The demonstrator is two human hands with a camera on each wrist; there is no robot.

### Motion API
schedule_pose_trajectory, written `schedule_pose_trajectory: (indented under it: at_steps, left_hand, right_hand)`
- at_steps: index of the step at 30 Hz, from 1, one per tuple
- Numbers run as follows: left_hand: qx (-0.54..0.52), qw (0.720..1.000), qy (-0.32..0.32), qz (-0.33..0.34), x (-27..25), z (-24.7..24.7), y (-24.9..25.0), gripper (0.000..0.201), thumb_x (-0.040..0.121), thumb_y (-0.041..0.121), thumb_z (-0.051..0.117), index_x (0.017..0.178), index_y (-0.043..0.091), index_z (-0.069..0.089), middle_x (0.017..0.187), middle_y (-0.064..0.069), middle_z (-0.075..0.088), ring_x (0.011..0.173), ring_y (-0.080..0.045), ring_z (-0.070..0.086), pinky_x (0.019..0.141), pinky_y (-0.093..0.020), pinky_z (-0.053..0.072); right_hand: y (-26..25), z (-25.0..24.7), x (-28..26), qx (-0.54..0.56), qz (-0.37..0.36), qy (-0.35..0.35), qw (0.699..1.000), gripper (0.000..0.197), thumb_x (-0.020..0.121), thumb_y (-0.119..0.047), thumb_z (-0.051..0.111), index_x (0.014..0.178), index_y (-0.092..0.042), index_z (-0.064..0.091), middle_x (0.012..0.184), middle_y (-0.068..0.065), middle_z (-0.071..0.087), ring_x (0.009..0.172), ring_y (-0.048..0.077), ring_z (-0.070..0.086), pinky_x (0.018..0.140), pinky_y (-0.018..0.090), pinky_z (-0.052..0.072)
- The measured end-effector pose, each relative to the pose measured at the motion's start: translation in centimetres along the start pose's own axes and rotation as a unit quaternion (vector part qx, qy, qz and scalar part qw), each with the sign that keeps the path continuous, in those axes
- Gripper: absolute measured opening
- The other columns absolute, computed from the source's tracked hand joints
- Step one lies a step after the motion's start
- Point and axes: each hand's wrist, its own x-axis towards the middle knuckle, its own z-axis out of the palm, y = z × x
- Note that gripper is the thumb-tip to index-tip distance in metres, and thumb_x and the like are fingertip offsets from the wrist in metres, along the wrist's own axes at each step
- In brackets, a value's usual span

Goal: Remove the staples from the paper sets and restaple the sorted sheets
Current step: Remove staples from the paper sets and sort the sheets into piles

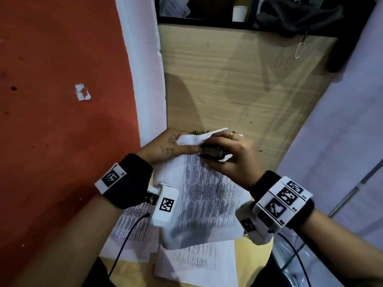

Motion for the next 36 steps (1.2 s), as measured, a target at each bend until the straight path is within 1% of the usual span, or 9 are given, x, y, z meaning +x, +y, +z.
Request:
schedule_pose_trajectory:
  at_steps: [6,10,12,16,20,22,29,33,36]
  left_hand:
    - [0.033,0.999,0.015,0.02,-0.3,0.1,0.1,0.029,0.085,-0.01,0.056,0.085,0.018,0.063,0.071,0.023,0.068,0.074,0.012,0.061,0.069,-0.005,0.043]
    - [0.056,0.996,0.052,0.034,-0.1,0.5,0.1,0.033,0.084,-0.01,0.059,0.074,0.021,0.061,0.06,0.025,0.063,0.063,0.014,0.057,0.061,-0.002,0.039]
    - [0.101,0.988,0.103,0.055,0.2,0.8,-0.4,0.03,0.082,0.001,0.069,0.064,0.024,0.059,0.054,0.023,0.057,0.057,0.011,0.052,0.057,-0.006,0.036]
    - [0.213,0.954,0.202,0.056,0.8,1.1,-2.1,0.043,0.064,0.052,0.064,0.058,0.01,0.057,0.057,0.002,0.043,0.057,-0.01,0.041,0.054,-0.034,0.032]
    - [0.247,0.941,0.23,0.027,0.9,0.7,-2.5,0.028,0.06,0.055,0.059,0.051,0.029,0.053,0.054,-0.002,0.049,0.059,-0.03,0.055,0.057,-0.03,0.035]
    - [0.238,0.943,0.233,0.012,0.8,0.0,-2.8,0.035,0.059,0.055,0.061,0.066,0.021,0.066,0.07,-0.015,0.065,0.073,-0.038,0.063,0.062,-0.03,0.04]
    - [0.224,0.949,0.222,-0.013,0.5,-1.6,-2.6,0.045,0.053,0.057,0.064,0.073,0.016,0.068,0.087,-0.02,0.07,0.086,-0.039,0.065,0.075,-0.04,0.05]
    - [0.236,0.948,0.209,-0.037,0.5,-2.1,-2.9,0.026,0.05,0.058,0.066,0.06,0.034,0.064,0.071,-0.001,0.068,0.07,-0.024,0.063,0.074,-0.044,0.053]
    - [0.231,0.953,0.191,-0.05,0.5,-2.3,-3.6,0.026,0.051,0.058,0.069,0.067,0.037,0.069,0.076,0.006,0.071,0.075,-0.014,0.064,0.079,-0.046,0.054]
  right_hand:
    - [-0.2,0.2,-0.3,0.081,0.06,0.03,0.994,0.03,0.062,-0.014,0.079,0.091,-0.007,0.073,0.086,-0.001,0.066,0.079,0.008,0.061,0.068,0.025,0.052]
    - [-0.4,0.4,-0.3,0.089,0.065,0.055,0.992,0.029,0.061,-0.013,0.08,0.089,-0.007,0.073,0.084,-0.004,0.063,0.079,0.0,0.058,0.069,0.018,0.05]
    - [-0.4,0.6,-0.2,0.071,0.052,0.063,0.994,0.026,0.063,-0.014,0.077,0.087,-0.006,0.073,0.083,-0.003,0.062,0.077,0.001,0.057,0.068,0.013,0.047]
    - [-0.3,1.2,-0.3,-0.029,0.001,0.056,0.998,0.027,0.069,-0.024,0.066,0.088,-0.004,0.071,0.084,0.008,0.064,0.072,0.016,0.057,0.061,0.027,0.047]
    - [0.3,1.7,-0.5,-0.118,-0.018,0.045,0.992,0.024,0.068,-0.019,0.065,0.085,-0.003,0.07,0.081,0.011,0.064,0.064,0.029,0.061,0.049,0.033,0.05]
    - [0.8,1.6,-0.7,-0.142,-0.005,0.039,0.989,0.026,0.066,-0.021,0.064,0.085,-0.004,0.07,0.081,0.01,0.065,0.064,0.029,0.062,0.051,0.031,0.051]
    - [2.1,2.7,-2.0,-0.136,0.073,-0.007,0.988,0.032,0.058,-0.021,0.069,0.088,-0.01,0.071,0.082,0.005,0.066,0.065,0.027,0.064,0.051,0.028,0.052]
    - [2.5,2.9,-2.5,-0.125,0.101,-0.048,0.986,0.039,0.058,-0.022,0.071,0.096,-0.011,0.069,0.089,0.006,0.064,0.073,0.028,0.065,0.056,0.033,0.054]
    - [2.5,2.7,-2.4,-0.128,0.107,-0.061,0.984,0.032,0.06,-0.019,0.066,0.09,-0.008,0.069,0.085,0.007,0.063,0.07,0.03,0.063,0.055,0.035,0.053]
